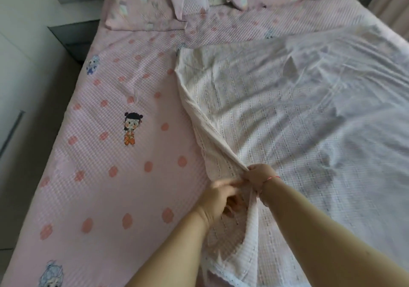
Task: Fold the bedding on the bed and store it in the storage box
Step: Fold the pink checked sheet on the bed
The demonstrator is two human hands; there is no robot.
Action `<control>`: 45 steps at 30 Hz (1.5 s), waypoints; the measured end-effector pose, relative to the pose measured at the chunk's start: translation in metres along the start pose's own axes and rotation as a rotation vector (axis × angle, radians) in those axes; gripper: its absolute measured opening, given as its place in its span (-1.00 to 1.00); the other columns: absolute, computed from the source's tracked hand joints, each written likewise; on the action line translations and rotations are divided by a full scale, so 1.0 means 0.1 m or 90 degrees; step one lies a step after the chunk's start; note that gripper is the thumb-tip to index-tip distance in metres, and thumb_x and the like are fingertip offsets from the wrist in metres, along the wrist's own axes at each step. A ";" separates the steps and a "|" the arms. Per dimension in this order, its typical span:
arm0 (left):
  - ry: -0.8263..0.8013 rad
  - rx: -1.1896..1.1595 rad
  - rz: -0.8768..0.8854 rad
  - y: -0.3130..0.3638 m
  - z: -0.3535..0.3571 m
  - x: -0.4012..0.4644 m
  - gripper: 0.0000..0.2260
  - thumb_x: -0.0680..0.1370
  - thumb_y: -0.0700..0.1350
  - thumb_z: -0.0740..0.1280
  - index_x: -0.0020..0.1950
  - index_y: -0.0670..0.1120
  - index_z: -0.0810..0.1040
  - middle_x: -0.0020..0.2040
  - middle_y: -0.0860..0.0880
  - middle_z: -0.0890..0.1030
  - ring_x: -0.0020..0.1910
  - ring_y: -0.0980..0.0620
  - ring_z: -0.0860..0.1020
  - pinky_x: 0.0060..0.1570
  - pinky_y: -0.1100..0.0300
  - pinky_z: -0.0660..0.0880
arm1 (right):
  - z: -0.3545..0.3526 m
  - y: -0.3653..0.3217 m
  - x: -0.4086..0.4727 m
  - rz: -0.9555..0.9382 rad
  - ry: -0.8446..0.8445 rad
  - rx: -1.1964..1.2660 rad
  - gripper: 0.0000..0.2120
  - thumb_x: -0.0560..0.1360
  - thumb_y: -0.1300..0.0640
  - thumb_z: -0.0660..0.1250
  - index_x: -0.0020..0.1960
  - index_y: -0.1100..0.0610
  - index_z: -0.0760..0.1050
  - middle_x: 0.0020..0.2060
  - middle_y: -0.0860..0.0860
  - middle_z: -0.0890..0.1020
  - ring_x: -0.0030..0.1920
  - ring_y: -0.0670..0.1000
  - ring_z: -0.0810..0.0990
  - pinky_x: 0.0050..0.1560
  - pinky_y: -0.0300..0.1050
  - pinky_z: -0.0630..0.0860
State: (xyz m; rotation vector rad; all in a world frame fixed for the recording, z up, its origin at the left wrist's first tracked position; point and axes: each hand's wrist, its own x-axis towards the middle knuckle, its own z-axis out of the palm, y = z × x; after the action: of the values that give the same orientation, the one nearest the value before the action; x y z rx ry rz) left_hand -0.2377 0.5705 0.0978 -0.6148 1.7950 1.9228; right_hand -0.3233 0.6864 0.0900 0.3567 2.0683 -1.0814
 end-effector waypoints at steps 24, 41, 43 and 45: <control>0.153 0.061 0.041 1.60 0.57 1.89 -0.65 0.61 -0.02 0.23 0.30 -0.20 0.47 0.26 -0.15 0.52 0.20 -0.13 0.52 0.28 0.01 0.44 | -1.03 0.98 -0.04 -0.024 0.052 -0.179 -0.64 0.57 0.01 0.20 -0.37 0.09 0.28 -0.44 -0.03 0.34 -0.45 -0.08 0.26 -0.46 -0.23 0.22; -0.017 0.287 0.052 1.73 2.75 2.15 -0.48 0.64 0.11 0.09 0.49 -0.19 0.28 0.40 -0.10 0.37 0.32 -0.12 0.38 0.38 -0.07 0.33 | -2.39 2.36 -0.25 0.090 0.380 -0.019 -0.55 0.55 -0.07 0.22 -0.44 0.09 0.27 -0.54 -0.03 0.34 -0.50 -0.04 0.29 -0.47 -0.19 0.17; -0.023 0.293 0.038 1.75 3.10 2.19 -0.46 0.64 0.15 0.07 0.52 -0.15 0.27 0.36 -0.07 0.39 0.25 -0.09 0.39 0.35 -0.07 0.36 | -2.64 2.56 -0.23 0.104 0.390 -0.013 -0.56 0.55 -0.08 0.21 -0.44 0.09 0.29 -0.53 -0.03 0.36 -0.49 -0.04 0.32 -0.44 -0.17 0.20; -0.013 0.294 0.037 1.78 3.46 2.26 -0.46 0.63 0.15 0.05 0.53 -0.11 0.25 0.37 -0.05 0.40 0.21 -0.06 0.37 0.34 -0.09 0.37 | -2.95 2.75 -0.18 0.109 0.391 0.002 -0.56 0.55 -0.08 0.21 -0.43 0.10 0.30 -0.53 -0.04 0.37 -0.48 -0.03 0.33 -0.42 -0.17 0.23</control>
State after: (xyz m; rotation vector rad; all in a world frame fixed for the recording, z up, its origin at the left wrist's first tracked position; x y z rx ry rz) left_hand -0.5333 0.9077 0.1278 -0.3822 2.1619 1.4596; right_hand -0.3071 1.0870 0.0476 0.9456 2.5011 -0.9445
